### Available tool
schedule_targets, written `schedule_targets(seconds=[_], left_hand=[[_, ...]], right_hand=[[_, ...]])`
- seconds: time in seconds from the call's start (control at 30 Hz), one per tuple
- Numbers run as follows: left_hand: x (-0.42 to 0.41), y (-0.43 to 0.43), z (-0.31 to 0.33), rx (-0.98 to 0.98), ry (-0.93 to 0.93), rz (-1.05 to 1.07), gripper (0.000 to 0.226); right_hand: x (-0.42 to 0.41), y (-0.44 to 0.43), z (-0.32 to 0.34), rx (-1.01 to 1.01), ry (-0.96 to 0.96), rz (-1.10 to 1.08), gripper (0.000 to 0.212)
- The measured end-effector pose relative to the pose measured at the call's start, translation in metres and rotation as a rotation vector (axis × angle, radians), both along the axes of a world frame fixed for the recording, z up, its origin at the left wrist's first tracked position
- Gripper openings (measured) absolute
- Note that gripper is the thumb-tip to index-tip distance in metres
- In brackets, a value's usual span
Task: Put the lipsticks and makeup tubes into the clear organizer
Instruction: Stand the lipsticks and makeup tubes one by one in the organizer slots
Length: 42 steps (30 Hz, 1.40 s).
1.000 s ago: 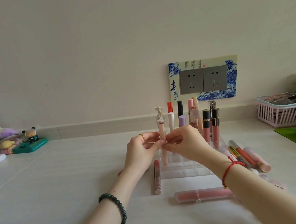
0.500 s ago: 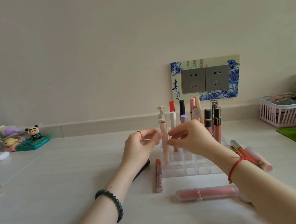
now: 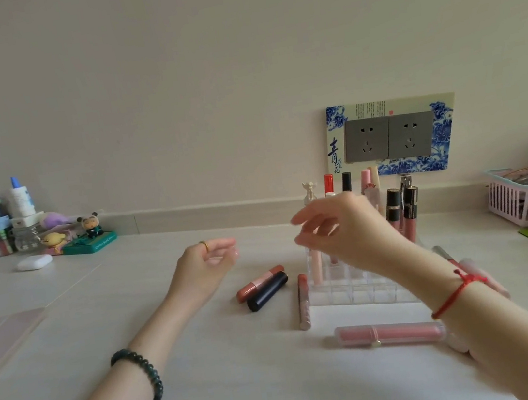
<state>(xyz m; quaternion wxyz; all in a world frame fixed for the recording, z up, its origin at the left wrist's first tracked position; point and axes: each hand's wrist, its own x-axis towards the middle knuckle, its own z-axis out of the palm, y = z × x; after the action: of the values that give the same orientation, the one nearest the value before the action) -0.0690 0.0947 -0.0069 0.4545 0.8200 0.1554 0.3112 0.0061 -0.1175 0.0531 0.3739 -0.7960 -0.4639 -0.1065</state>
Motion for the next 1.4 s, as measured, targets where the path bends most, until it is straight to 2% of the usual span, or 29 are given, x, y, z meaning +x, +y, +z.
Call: schedule_targets(seconds=[0.13, 0.3, 0.47, 0.67, 0.83, 0.97, 1.07, 1.17, 1.27, 1.33, 1.4], left_hand=[[-0.008, -0.001, -0.017, 0.152, 0.106, -0.001, 0.019], [-0.007, -0.004, -0.029, 0.246, 0.122, -0.028, 0.022], [-0.008, -0.011, -0.031, 0.299, 0.136, -0.064, 0.025], [-0.012, -0.017, -0.031, 0.337, 0.131, -0.083, 0.025], [-0.015, -0.025, -0.028, 0.320, 0.096, -0.108, 0.021], [-0.013, -0.032, -0.027, 0.264, 0.032, -0.144, 0.020], [-0.013, -0.043, -0.020, 0.139, -0.057, -0.223, 0.020], [-0.011, -0.055, -0.014, 0.061, -0.113, -0.297, 0.040], [-0.004, -0.070, -0.006, 0.035, -0.136, -0.311, 0.011], [-0.001, -0.080, -0.001, 0.059, -0.173, -0.313, 0.025], [0.002, -0.088, 0.005, 0.046, -0.198, -0.311, 0.028]], right_hand=[[-0.013, 0.011, -0.015, -0.271, -0.106, 0.087, 0.030], [-0.012, 0.014, -0.039, -0.556, -0.276, 0.105, 0.039], [-0.006, 0.015, -0.051, -0.647, -0.375, 0.136, 0.045], [-0.008, 0.017, -0.057, -0.669, -0.470, 0.194, 0.032], [-0.003, 0.013, -0.059, -0.597, -0.498, 0.243, 0.023], [-0.001, 0.007, -0.054, -0.425, -0.450, 0.273, 0.015], [-0.001, -0.002, -0.045, -0.245, -0.309, 0.251, 0.015], [0.000, -0.008, -0.038, -0.067, -0.128, 0.214, 0.018], [0.002, -0.013, -0.035, 0.088, -0.023, 0.207, 0.019], [0.003, -0.017, -0.033, 0.156, 0.026, 0.202, 0.017], [0.005, -0.019, -0.030, 0.216, 0.066, 0.189, 0.017]])
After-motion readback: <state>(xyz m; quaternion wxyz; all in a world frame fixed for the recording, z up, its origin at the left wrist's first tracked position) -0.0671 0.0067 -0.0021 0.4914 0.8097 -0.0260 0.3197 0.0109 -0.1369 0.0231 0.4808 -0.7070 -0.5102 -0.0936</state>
